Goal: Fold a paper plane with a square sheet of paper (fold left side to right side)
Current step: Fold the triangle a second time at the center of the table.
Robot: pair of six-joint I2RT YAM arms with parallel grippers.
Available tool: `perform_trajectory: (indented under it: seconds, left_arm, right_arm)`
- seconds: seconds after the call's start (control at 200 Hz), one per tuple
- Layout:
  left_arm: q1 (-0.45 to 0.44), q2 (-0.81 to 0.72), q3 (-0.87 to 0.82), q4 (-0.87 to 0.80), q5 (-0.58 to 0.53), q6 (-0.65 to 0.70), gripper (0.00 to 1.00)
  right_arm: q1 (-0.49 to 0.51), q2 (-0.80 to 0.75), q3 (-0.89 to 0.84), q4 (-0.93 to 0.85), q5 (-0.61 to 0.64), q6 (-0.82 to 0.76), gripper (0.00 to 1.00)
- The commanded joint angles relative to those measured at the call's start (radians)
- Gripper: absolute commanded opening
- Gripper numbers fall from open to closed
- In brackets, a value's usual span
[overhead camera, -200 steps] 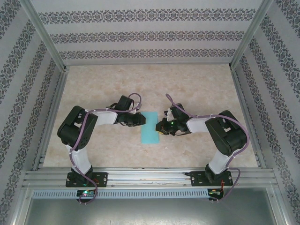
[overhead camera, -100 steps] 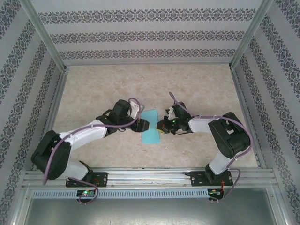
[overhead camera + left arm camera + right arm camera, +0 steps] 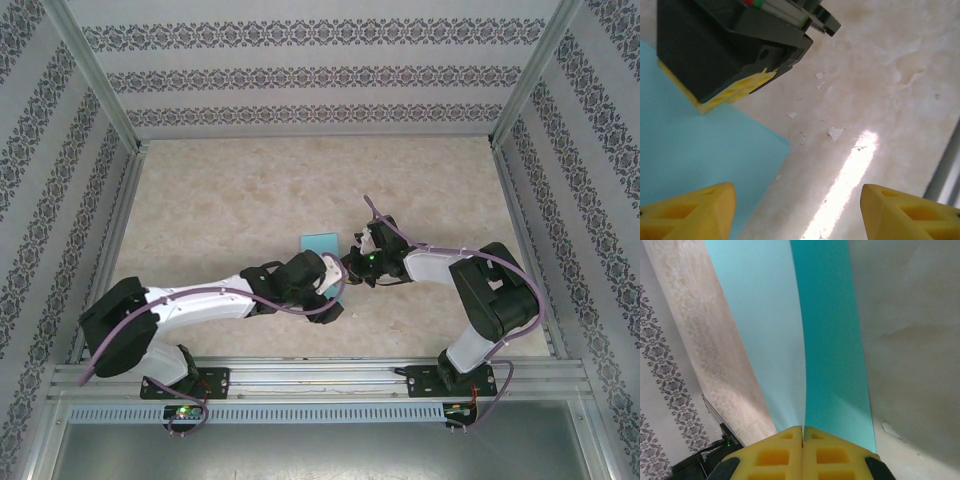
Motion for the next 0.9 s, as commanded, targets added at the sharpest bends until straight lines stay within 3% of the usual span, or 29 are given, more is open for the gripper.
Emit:
perform_trajectory:
  seconds: [0.0, 0.35, 0.894]
  left_arm:
    - [-0.044, 0.050, 0.052, -0.075, -0.157, 0.065, 0.67]
    - [-0.074, 0.198, 0.131, -0.070, -0.312, 0.127, 0.64]
    - [-0.072, 0.177, 0.113, -0.031, -0.284, 0.116, 0.17]
  right_arm:
    - [-0.012, -0.022, 0.022, -0.016, -0.012, 0.018, 0.07]
    - [-0.010, -0.020, 0.022, -0.006, -0.012, 0.021, 0.08]
    - [-0.012, -0.029, 0.027, -0.039, 0.012, 0.003, 0.18]
